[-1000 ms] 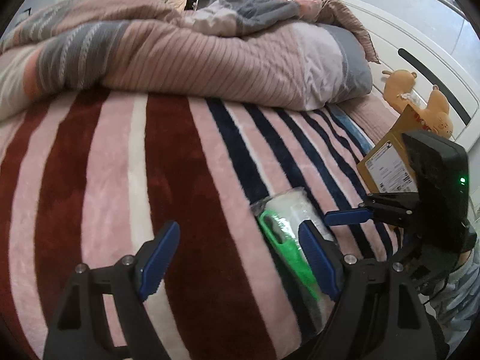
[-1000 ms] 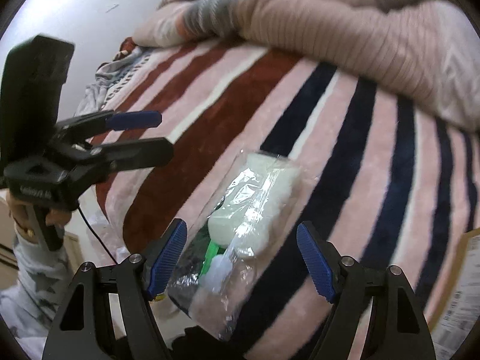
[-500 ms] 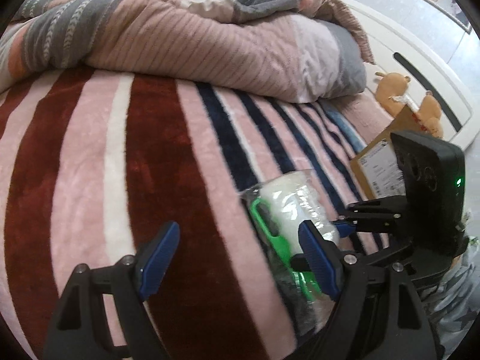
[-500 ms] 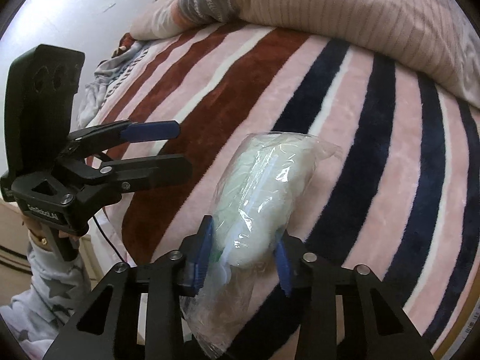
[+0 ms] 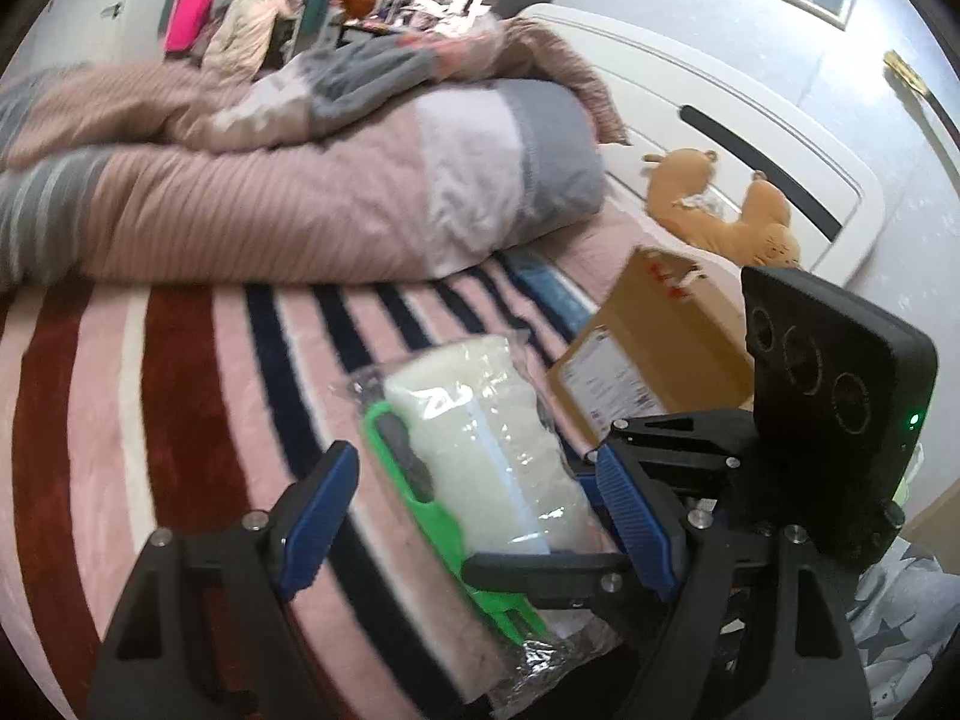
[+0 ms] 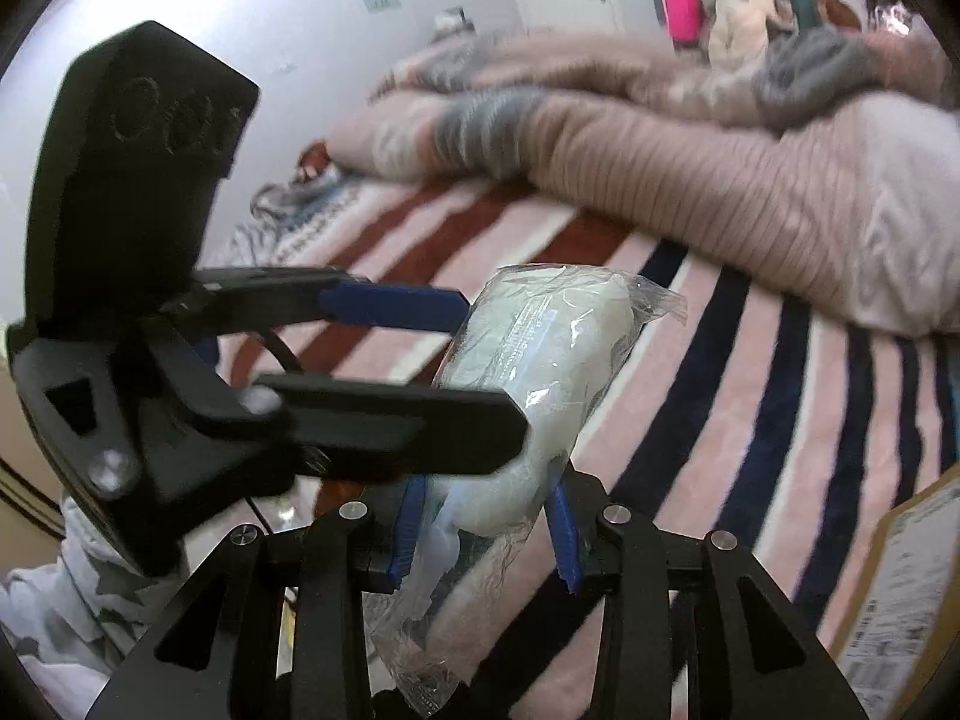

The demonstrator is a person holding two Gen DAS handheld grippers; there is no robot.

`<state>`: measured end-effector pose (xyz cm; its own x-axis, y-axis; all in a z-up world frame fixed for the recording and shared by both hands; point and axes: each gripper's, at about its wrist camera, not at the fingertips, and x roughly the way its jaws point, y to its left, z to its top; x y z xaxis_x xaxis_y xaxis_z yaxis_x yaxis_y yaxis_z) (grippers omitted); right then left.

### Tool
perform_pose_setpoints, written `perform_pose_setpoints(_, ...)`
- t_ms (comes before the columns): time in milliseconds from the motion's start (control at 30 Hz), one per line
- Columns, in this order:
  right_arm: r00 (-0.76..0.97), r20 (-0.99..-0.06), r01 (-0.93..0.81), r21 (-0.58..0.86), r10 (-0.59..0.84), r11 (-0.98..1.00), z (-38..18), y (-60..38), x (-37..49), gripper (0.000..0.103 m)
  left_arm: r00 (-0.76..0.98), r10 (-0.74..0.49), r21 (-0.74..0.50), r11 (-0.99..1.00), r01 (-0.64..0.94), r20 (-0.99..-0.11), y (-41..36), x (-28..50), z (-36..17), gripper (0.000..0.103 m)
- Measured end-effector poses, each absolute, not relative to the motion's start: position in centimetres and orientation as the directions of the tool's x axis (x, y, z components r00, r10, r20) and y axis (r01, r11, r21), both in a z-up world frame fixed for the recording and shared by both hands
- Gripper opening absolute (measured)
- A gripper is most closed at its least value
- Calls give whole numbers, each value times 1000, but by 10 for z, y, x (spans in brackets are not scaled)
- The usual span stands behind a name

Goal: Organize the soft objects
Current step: 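Carry the plastic bag into the box and open the right gripper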

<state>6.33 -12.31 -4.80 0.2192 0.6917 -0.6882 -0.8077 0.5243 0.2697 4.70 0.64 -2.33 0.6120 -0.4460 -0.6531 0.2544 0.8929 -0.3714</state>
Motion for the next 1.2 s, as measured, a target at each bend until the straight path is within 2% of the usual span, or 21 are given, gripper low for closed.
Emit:
perform_pose_setpoints(33, 241, -669, -810, 260, 703, 525, -39, -129, 61, 32, 616, -450, -364, 892, 269, -647, -2, 47, -15, 78)
perform_pose_setpoints(133, 299, -619, -809, 239, 726, 537, -15, -154, 56, 32, 625, -446, -329, 895, 302, -640, -28, 48, 9, 63)
perform_pose_setpoints(267, 383, -562, -794, 205, 733, 572, 13, -188, 56, 32, 634, -464, -300, 885, 355, -619, -67, 57, 41, 49)
perform_pose_setpoints(500, 510, -469, -740, 189, 722, 645, 49, -264, 68, 32, 645, -482, -227, 869, 441, -593, -143, 81, 81, 46)
perform_pose_setpoints(700, 576, -445, -687, 189, 685, 701, 59, -317, 80, 32, 613, -516, -216, 841, 496, -598, -193, 108, 91, 46)
perform_pose_setpoints(933, 601, -494, -644, 167, 629, 746, 37, -348, 102, 32, 545, -520, -233, 828, 510, -657, -227, 142, 63, 47)
perform_pose_setpoints(1133, 562, -545, -630, 205, 622, 749, 6, -358, 118, 32, 492, -527, -269, 822, 501, -693, -239, 157, 38, 47)
perform_pose_setpoints(1200, 542, -543, -618, 260, 641, 742, 2, -365, 124, 32, 487, -533, -280, 819, 501, -692, -242, 159, 36, 47)
